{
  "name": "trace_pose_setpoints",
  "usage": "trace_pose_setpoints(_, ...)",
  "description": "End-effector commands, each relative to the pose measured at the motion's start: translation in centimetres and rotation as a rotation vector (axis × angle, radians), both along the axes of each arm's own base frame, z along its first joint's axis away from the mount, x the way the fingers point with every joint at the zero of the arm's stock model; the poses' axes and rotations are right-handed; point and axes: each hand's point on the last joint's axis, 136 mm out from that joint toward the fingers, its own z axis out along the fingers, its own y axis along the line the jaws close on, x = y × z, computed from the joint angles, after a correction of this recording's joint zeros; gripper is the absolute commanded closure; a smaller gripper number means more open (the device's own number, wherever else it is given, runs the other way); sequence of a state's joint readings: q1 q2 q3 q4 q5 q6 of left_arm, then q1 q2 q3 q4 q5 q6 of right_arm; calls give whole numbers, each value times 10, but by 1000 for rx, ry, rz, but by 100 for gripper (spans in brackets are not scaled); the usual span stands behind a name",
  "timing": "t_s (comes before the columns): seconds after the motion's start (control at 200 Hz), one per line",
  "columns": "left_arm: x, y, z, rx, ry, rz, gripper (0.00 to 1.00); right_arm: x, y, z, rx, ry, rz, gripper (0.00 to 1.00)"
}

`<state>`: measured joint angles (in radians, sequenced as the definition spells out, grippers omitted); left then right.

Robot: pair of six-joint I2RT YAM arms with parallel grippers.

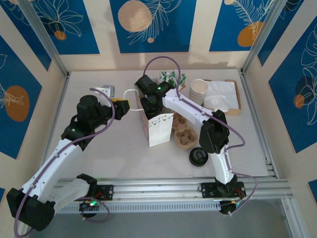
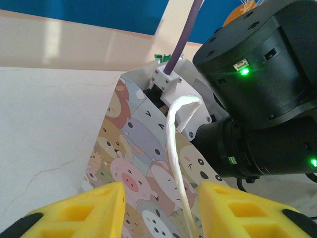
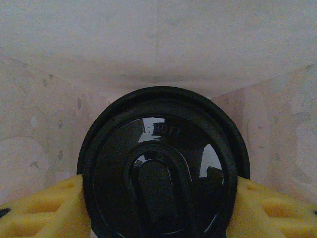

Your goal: Pack the takeout coffee

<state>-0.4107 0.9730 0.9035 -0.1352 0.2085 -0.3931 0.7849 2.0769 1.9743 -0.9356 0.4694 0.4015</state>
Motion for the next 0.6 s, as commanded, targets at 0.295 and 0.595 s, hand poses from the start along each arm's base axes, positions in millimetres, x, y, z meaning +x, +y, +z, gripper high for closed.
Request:
trace_pose_setpoints(0.295,1,-4,-3,15,-3,-5,57,-21,-5,5,-22,72,-9,51)
trace_pose_setpoints(0.595,1,-4,-5,21,-2,-6,57,-25,-4,21,-11,54,-3,51)
